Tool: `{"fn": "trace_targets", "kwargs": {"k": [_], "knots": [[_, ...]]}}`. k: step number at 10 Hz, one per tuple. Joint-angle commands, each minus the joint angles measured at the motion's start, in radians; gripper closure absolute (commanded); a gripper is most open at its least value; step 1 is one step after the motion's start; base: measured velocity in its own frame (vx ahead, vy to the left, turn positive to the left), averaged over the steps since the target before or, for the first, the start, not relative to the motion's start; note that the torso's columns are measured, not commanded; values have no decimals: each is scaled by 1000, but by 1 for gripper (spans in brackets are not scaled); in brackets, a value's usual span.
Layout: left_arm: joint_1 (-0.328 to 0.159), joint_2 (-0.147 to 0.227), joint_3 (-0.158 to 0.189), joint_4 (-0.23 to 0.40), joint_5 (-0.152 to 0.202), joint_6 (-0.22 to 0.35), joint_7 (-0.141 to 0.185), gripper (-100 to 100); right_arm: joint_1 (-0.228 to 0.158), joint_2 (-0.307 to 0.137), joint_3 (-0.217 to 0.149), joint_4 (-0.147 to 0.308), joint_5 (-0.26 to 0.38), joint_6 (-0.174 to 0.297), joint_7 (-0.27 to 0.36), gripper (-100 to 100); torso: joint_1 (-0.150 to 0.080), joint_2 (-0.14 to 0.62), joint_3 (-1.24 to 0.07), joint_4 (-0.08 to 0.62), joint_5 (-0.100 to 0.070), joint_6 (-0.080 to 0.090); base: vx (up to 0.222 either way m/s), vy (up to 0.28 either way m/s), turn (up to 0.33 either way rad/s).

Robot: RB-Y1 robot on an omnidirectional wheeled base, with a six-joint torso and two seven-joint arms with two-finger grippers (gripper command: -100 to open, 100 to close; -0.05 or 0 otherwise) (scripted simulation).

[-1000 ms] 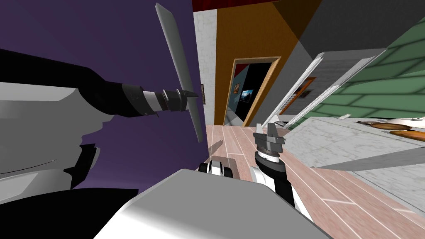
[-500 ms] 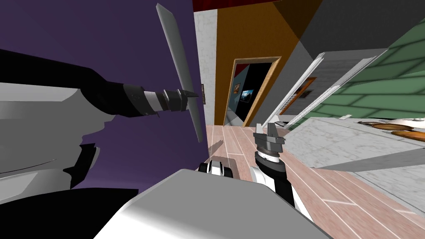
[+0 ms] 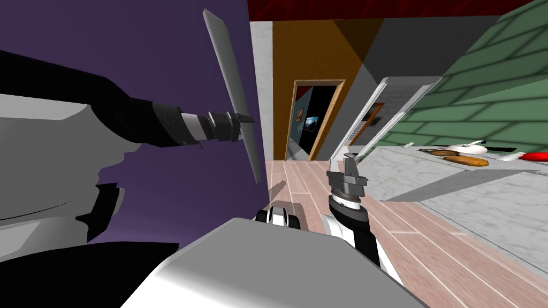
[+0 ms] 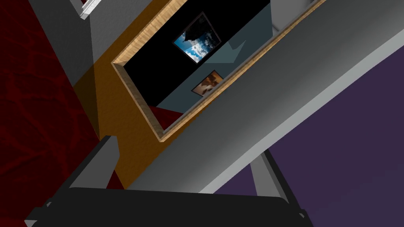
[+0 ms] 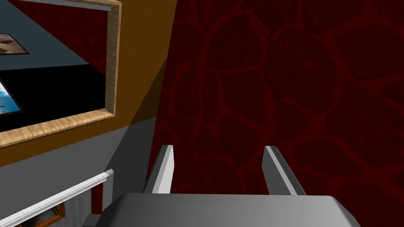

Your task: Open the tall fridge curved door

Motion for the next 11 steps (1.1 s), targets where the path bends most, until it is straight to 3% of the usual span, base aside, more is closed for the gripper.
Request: {"fn": "trace_targets", "kwargs": {"k": [1, 6, 7, 8, 9, 11], "knots": [[-32, 44, 13, 39, 19, 5, 18, -100, 0, 0, 0, 0, 0, 0, 0, 0, 1, 0, -2, 0, -1, 1, 12, 2, -55], [-73, 113, 37, 114, 59, 30, 36, -100, 0, 0, 0, 0, 0, 0, 0, 0, 6, 0, -9, 4, -10, 7, -27, 10, -72], [-73, 113, 37, 114, 59, 30, 36, -100, 0, 0, 0, 0, 0, 0, 0, 0, 7, 1, -10, 5, -12, 9, -18, 14, -17], [-50, 90, 24, 109, 50, 45, 34, -100, 0, 0, 0, 0, 0, 0, 0, 0, 7, 1, -10, 5, -12, 8, -4, 6, 15], [-48, 90, 21, 111, 50, 46, 35, 0, 0, 0, 0, 0, 0, 0, 0, 0, 5, -1, -7, 1, -6, 4, 0, 0, 0], [-47, 89, 20, 111, 50, 48, 35, 0, 0, 0, 0, 0, 0, 0, 0, 0, 5, -7, -5, -6, 3, 0, 0, 0, 0]]}}
